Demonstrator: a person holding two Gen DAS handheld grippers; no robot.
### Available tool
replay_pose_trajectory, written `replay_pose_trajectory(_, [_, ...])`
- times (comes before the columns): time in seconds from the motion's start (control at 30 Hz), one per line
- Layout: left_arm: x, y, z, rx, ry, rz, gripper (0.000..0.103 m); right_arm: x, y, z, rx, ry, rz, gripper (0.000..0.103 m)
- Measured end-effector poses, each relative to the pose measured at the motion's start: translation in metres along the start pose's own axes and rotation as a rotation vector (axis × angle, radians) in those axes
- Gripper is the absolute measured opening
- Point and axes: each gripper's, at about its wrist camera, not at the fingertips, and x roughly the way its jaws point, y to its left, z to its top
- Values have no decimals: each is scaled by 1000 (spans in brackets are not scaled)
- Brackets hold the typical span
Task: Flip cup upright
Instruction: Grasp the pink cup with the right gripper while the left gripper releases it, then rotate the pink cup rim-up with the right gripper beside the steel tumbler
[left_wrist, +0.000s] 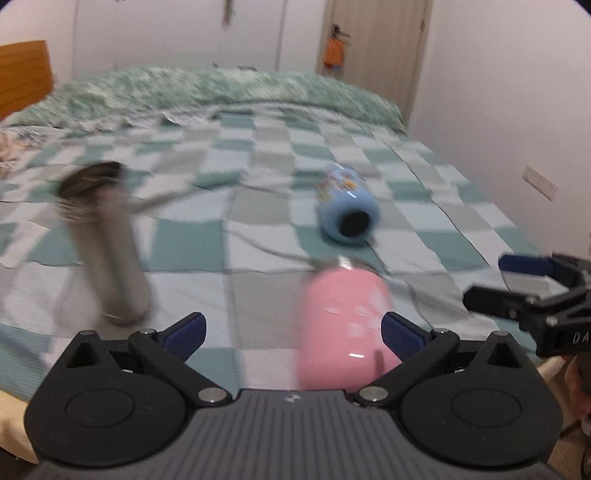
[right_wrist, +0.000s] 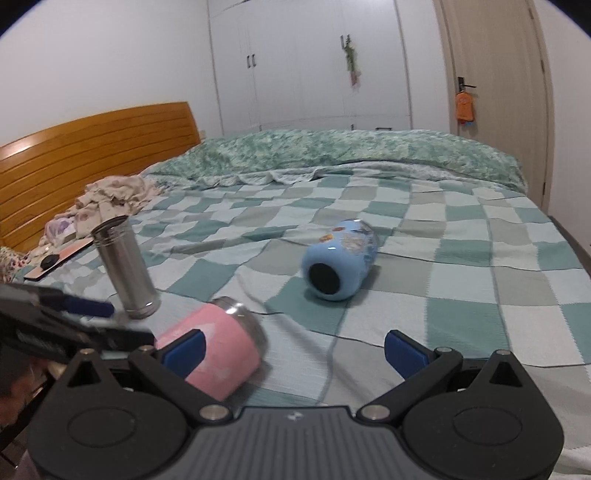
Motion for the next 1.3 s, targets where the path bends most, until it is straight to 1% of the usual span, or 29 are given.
replay_pose_trajectory(0.1, [-9,26,0,3,-21,37,103,16,22,6,-5,47,37,103])
replay_pose_trajectory(0.2, [-11,52,-2,4,-16,51,103,35,38,9,-3,106,72,103])
replay_pose_trajectory(0.27, [-12,65,-4,35,-18,65,103,49,44,9,28,147,78,103])
replay_pose_trajectory(0.37, [-10,79,-7,92,-20,65,103,68,46,12,103,199,71,102])
replay_pose_trajectory(0.43, [-6,88,-8,112,-15,49,103,78,47,14,155,228,58,102])
replay_pose_trajectory(0.53, [2,98,-9,127,-4,48,103,92,44,14,231,267,54,101])
replay_pose_trajectory(0.6, [7,103,-10,132,2,47,103,102,44,14,286,293,54,99])
replay_pose_trajectory(0.63, [9,106,-11,134,3,44,103,107,43,13,313,306,48,100])
replay_pose_trajectory(0.73, [14,111,-13,130,8,33,103,120,40,11,364,332,34,97])
replay_pose_trajectory(0.77, [15,113,-14,126,8,29,103,125,39,11,385,343,32,93])
replay_pose_trajectory(0.8, [15,114,-15,121,9,25,103,130,36,9,414,361,34,89])
replay_pose_trajectory(0.9, [17,118,-17,110,9,15,103,143,25,2,521,400,81,88])
replay_pose_trajectory(0.93, [16,119,-17,107,8,11,103,144,24,0,534,393,84,87])
replay_pose_trajectory(1.07, [15,121,-18,98,7,6,103,139,32,-1,497,354,79,87])
replay_pose_trajectory(1.3, [10,127,-20,59,-2,3,103,118,35,-5,451,258,100,86])
